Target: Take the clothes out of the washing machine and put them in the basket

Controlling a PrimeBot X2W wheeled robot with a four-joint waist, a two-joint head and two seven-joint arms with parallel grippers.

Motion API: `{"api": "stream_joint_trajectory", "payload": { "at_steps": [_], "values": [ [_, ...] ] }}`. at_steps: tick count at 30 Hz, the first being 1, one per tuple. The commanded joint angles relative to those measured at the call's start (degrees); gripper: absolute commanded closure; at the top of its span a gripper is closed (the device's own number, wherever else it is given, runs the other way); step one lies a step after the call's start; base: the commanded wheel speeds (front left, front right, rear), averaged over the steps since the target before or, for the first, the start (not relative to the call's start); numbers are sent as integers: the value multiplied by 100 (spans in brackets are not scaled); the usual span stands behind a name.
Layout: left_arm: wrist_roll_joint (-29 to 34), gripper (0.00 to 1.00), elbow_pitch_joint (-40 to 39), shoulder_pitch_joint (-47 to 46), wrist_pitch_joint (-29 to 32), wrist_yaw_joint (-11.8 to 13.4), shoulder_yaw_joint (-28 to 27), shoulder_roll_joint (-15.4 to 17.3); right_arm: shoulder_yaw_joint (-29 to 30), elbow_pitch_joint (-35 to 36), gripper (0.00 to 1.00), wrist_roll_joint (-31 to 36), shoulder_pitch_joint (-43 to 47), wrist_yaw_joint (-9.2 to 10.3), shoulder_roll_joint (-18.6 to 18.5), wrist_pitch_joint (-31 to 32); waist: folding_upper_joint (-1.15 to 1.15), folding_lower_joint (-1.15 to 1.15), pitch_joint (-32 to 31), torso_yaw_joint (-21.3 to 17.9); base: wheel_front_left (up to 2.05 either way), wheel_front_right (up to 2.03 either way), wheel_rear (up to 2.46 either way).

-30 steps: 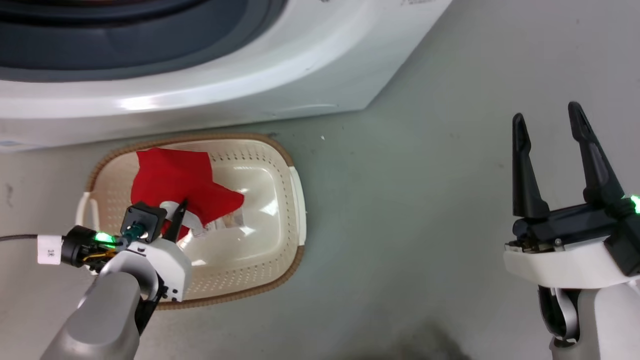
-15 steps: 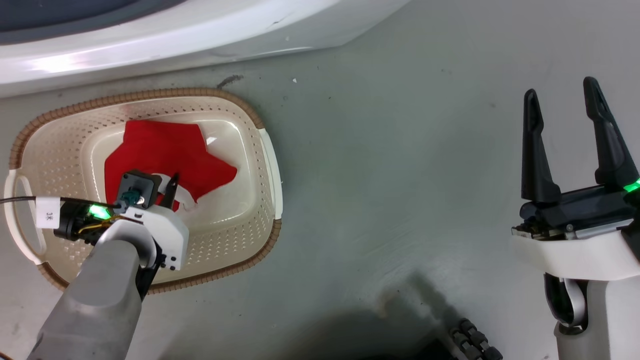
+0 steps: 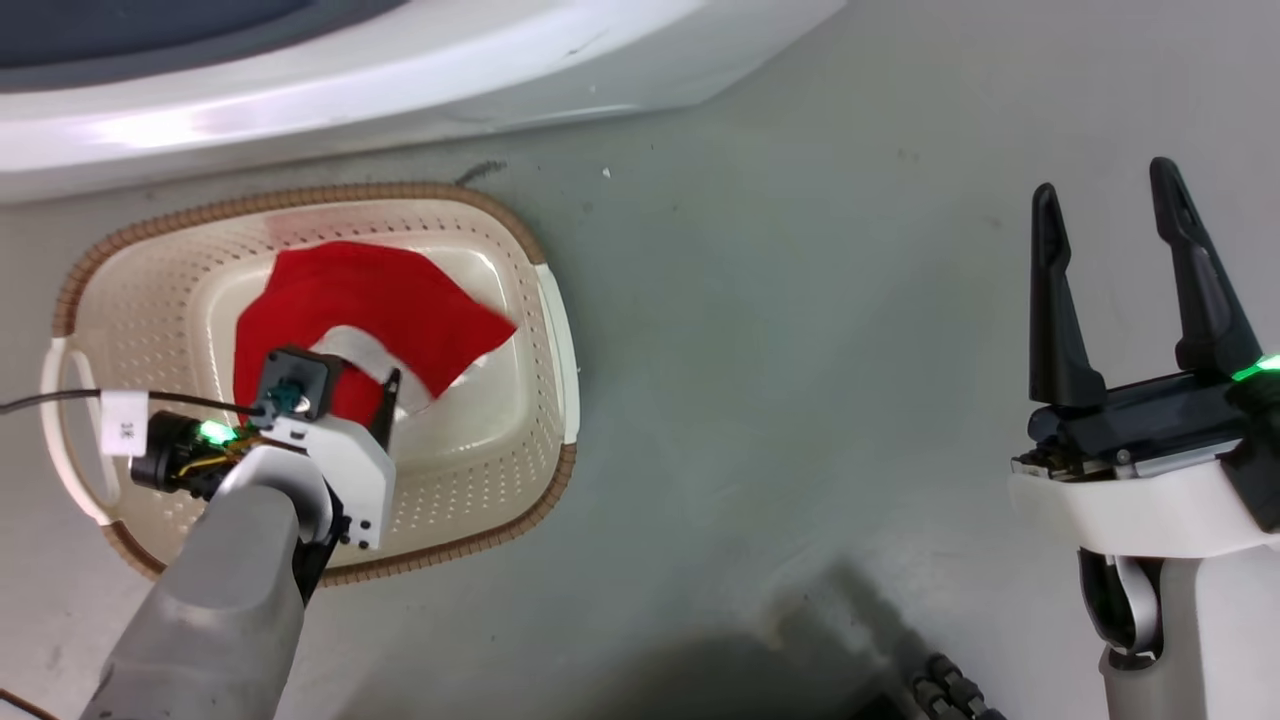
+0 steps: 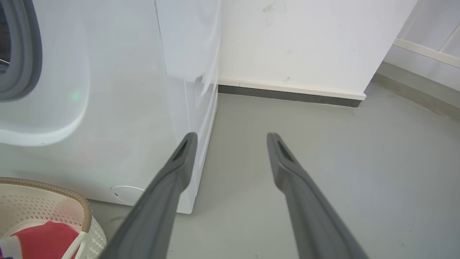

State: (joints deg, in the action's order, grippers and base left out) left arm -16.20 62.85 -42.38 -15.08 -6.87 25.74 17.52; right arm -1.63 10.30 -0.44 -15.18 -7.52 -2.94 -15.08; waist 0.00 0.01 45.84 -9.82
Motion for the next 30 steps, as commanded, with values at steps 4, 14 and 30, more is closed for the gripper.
{"api": "stream_joint_trajectory", "payload": {
  "at_steps": [4, 14, 30],
  "values": [
    [27, 0, -111, 312, -13, 64, -84, -61, -24, -97, 0, 83, 56, 7, 12, -14, 0, -1, -475, 61, 0, 0, 0],
    [-266, 0, -1122, 1152, -14, 18, -814, -287, 82, -367, 0, 275, 294, 6, 11, -14, 0, -1, -1551, 364, 0, 0, 0],
    [-235, 0, -3829, 2490, -13, -61, -1962, -477, 286, -587, 0, 265, 683, 6, 11, -14, 0, -1, -2663, 682, 0, 0, 0]
  ]
}}
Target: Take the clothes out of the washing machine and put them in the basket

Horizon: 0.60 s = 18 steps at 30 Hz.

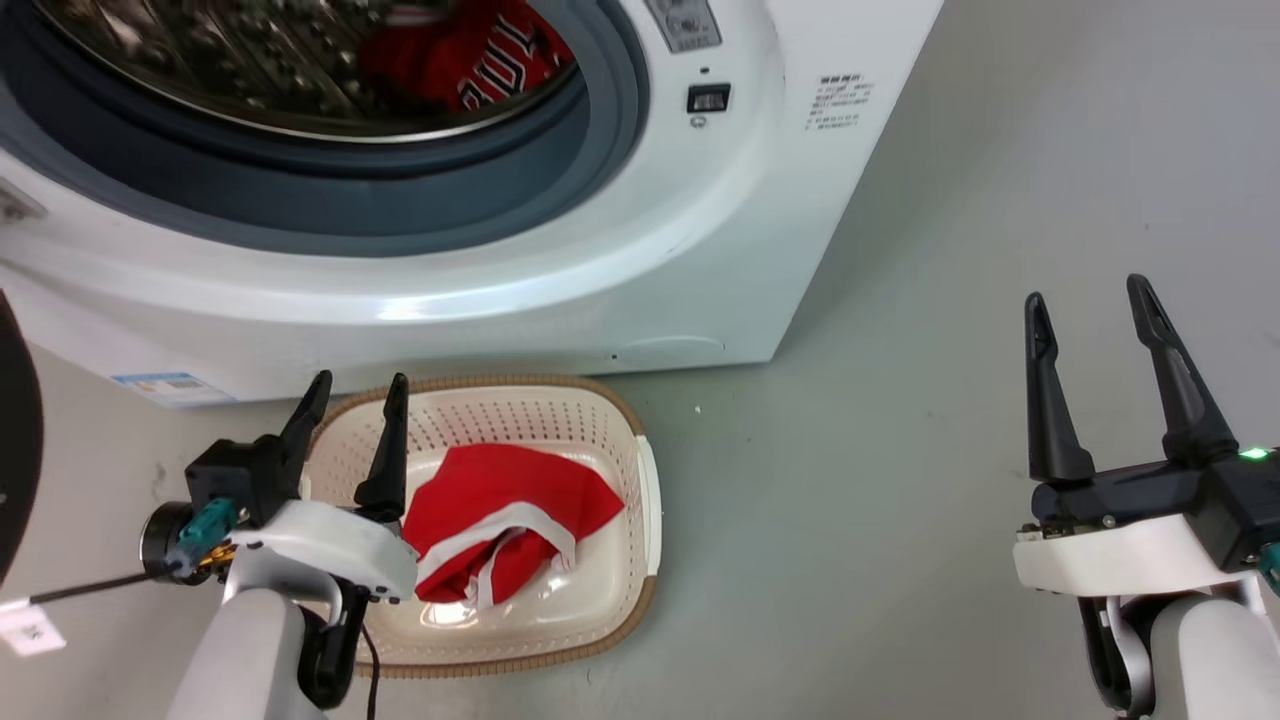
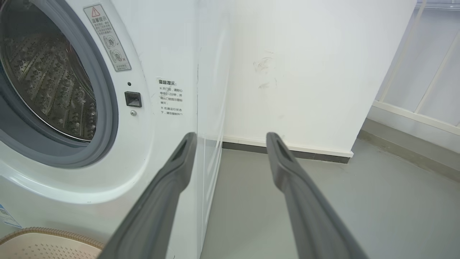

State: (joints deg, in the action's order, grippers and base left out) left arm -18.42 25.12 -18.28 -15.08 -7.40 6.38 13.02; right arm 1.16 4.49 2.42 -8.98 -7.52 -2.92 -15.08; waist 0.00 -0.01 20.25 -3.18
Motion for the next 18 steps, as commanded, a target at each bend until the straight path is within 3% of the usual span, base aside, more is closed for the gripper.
{"api": "stream_joint_trajectory", "payload": {
  "at_steps": [1, 9, 18],
  "values": [
    [-6, 0, -207, 142, -13, -9, -51, -25, 20, -12, 0, -50, 86, 6, 9, -14, 0, 1, -138, 11, 0, 0, 0],
    [-103, 0, -997, 173, -13, -9, -91, 139, -38, -5, 0, -216, 103, 6, 9, -14, 0, 1, -98, -207, 0, 0, 0],
    [-363, 0, -983, -1020, 233, -5, 165, 905, -86, 108, 0, -400, -131, 6, 9, -13, 0, 1, 634, -597, 0, 0, 0]
  ]
}}
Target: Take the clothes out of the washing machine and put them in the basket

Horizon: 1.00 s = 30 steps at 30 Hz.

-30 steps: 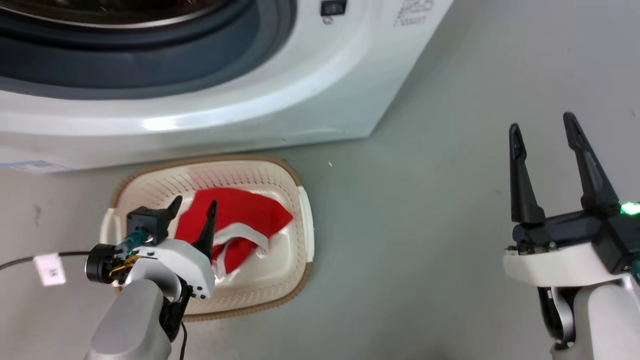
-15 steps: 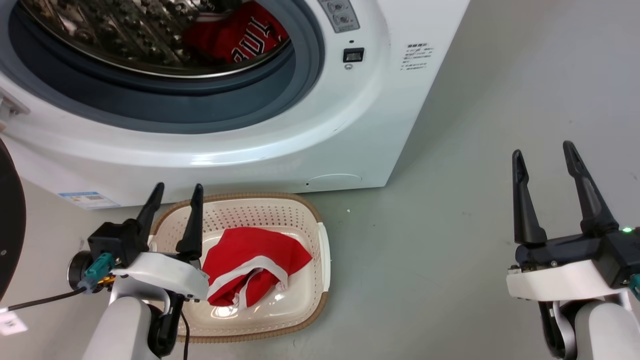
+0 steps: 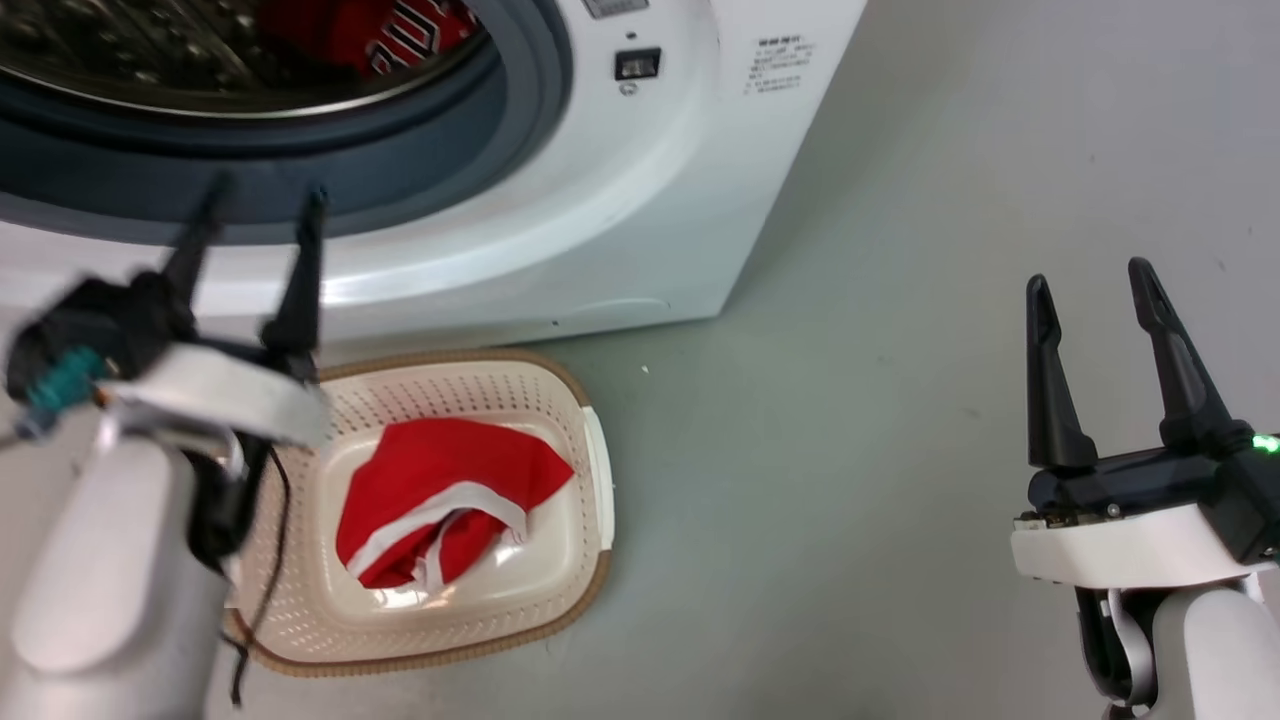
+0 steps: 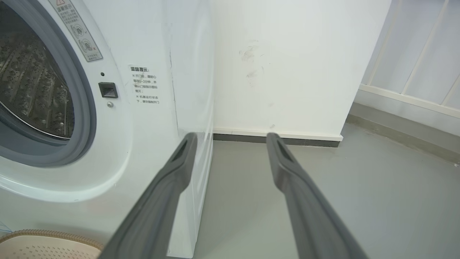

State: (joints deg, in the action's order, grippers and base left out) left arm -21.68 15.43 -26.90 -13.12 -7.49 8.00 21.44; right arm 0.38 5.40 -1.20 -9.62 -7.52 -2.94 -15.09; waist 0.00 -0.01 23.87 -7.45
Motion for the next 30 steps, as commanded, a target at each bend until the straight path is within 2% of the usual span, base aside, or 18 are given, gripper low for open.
{"api": "stream_joint_trajectory", "payload": {
  "at_steps": [1, 10, 13, 14, 19, 22, 24, 30],
  "values": [
    [-73, 0, -8, -352, 124, 4, 27, 164, -11, 36, 0, -51, -105, 6, 11, -13, 0, 1, 368, -212, 0, 0, 0],
    [-976, 0, 179, -2138, 1629, 4, 286, 932, -153, 157, 0, -295, -310, 6, 13, -13, 0, 1, 1251, -675, 0, 0, 0],
    [-1017, 0, 222, -2958, 2058, 4, 436, 1303, -270, 257, 0, -388, -419, 6, 14, -13, 0, 1, 1596, -822, 0, 0, 0],
    [-1017, 0, 222, -2958, 2058, 4, 436, 1303, -270, 257, 0, -388, -419, 6, 14, -13, 0, 1, 1596, -822, 0, 0, 0],
    [-1098, 0, 523, -4195, 3051, 4, 791, 1693, -421, 445, 0, -568, -489, 6, 14, -13, 0, 1, 2088, -1069, 0, 0, 0],
    [-1384, 0, 857, -4861, 3706, 14, 765, 1679, -537, 477, 0, -636, -491, 6, 14, -13, 0, 1, 2291, -1219, 0, 0, 0],
    [-1187, 0, 1039, -5240, 4113, 11, 953, 1925, -643, 488, 0, -688, -528, 6, 14, -13, 0, 1, 2413, -1348, 0, 0, 0],
    [-852, 0, 1579, -6177, 4993, 53, 1266, 2153, -897, 551, 0, -890, -512, 6, 15, -13, 0, 1, 2695, -1702, 0, 0, 0]
  ]
}}
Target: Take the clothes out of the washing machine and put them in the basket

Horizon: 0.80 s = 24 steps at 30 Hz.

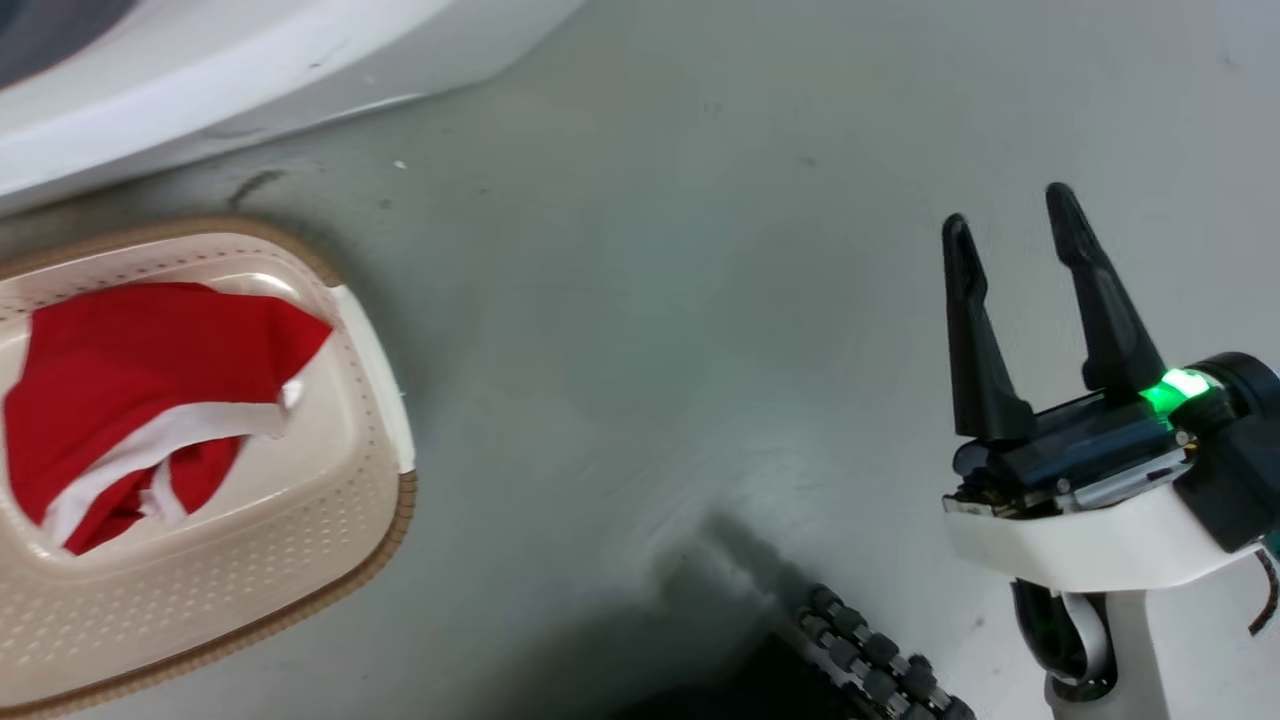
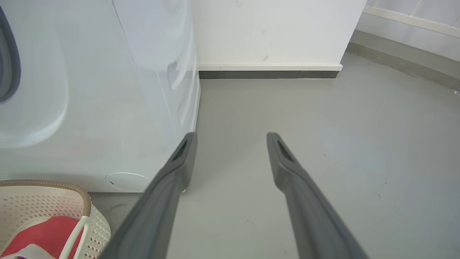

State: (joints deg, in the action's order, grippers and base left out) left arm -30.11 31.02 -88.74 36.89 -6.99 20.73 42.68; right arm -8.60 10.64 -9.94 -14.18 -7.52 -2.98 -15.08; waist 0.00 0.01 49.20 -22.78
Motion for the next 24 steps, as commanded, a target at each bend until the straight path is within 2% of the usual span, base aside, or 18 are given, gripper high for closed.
{"api": "stream_joint_trajectory", "payload": {
  "at_steps": [1, 4, 7, 11, 24],
  "values": [
    [43, 0, 99, -121, 125, 7, 49, 51, -59, 39, 0, -29, -51, 6, 20, -13, 0, -1, 215, -229, 0, 0, 0],
    [134, 0, 374, -444, 435, 71, 133, 24, -145, 68, 0, -94, -36, 7, 17, -14, 0, -1, 325, -358, 0, 0, 0],
    [142, 0, 698, -531, 831, 37, 319, 1, -162, 98, 0, -101, 83, 6, 18, -14, 0, -1, 325, -377, 0, 0, 0],
    [157, 0, 960, -657, 1054, -4, 490, 21, -196, 206, 0, -117, 263, 6, 17, -14, 0, -1, 331, -408, 0, 0, 0],
    [23, 0, 1702, -736, 1215, -46, 920, -5, -199, 428, 0, -163, 481, 6, 18, -14, 0, -1, 454, -386, 0, 0, 0]
  ]
}}
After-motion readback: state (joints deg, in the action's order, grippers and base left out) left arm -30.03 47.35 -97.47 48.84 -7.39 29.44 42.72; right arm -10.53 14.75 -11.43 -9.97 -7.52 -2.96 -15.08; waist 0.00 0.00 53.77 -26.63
